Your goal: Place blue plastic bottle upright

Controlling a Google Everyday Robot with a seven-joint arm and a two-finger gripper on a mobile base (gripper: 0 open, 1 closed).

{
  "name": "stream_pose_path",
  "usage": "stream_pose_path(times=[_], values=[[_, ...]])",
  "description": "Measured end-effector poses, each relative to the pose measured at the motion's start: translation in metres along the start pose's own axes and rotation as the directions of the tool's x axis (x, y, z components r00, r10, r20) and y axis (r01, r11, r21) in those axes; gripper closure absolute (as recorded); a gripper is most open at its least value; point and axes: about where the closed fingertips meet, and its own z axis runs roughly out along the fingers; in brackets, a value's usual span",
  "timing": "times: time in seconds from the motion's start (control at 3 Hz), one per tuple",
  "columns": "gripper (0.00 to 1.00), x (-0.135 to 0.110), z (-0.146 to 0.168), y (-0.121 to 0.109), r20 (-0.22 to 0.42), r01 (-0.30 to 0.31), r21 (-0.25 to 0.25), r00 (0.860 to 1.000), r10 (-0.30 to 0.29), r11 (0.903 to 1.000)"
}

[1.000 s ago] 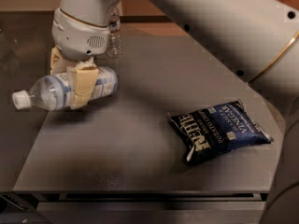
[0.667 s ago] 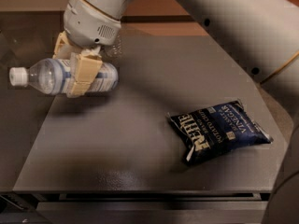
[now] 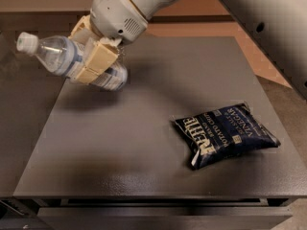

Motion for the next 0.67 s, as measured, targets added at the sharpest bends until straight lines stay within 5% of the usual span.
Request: stream_pose_path(times=[0.33, 0.67], values=[[1.00, -0.0047, -0.0143, -0.0008, 0.109, -0.077, 0.063, 0.992, 0.070, 0.9950], [1.00, -0.0022, -0.0217, -0.0032, 0.206, -0.167, 0.102, 0.968, 0.143, 0.9807]])
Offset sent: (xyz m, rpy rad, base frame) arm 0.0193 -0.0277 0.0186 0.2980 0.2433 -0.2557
